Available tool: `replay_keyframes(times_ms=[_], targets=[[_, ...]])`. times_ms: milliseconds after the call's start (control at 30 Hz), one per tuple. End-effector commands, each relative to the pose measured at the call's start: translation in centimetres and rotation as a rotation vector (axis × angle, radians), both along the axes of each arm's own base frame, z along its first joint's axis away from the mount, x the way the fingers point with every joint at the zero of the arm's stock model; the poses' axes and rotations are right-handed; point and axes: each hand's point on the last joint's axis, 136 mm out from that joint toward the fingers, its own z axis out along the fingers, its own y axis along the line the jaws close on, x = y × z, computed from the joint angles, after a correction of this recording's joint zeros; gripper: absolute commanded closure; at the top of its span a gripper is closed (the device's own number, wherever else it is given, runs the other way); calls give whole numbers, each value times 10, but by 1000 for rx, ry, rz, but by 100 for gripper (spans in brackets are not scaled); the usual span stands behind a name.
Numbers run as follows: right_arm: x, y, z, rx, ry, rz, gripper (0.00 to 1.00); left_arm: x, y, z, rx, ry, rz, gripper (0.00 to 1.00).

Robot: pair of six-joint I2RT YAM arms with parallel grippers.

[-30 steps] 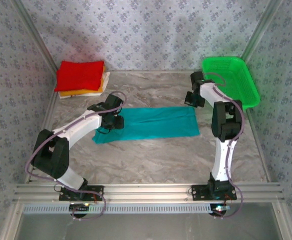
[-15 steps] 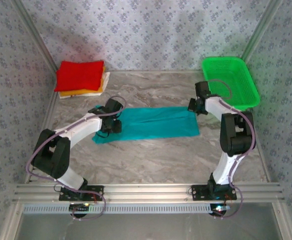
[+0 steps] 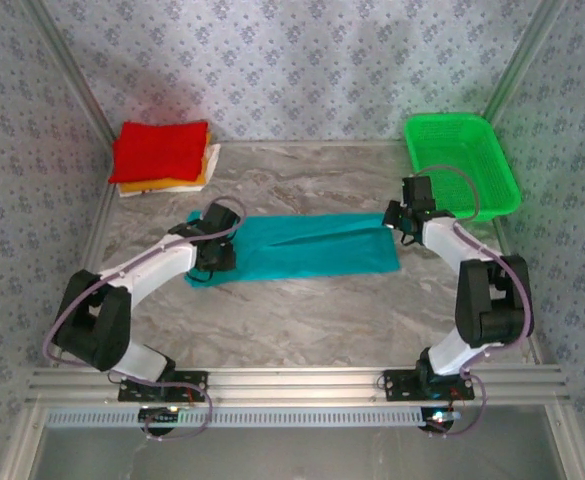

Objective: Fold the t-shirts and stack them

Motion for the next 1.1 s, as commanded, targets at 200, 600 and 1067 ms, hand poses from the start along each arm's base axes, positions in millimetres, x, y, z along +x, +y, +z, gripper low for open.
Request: replay_keyframes(times_ms=[200,600,1067], targets=[[-25,-21,-32,-49,80,-81,100,-6,18,-3,21,-6,47,73],[-34,-17,1,43,67,-131,77,-2,17,6,10,-19,48,69],[6,93,-50,233,257,125,100,8,19,31,-177,-81,182,68]])
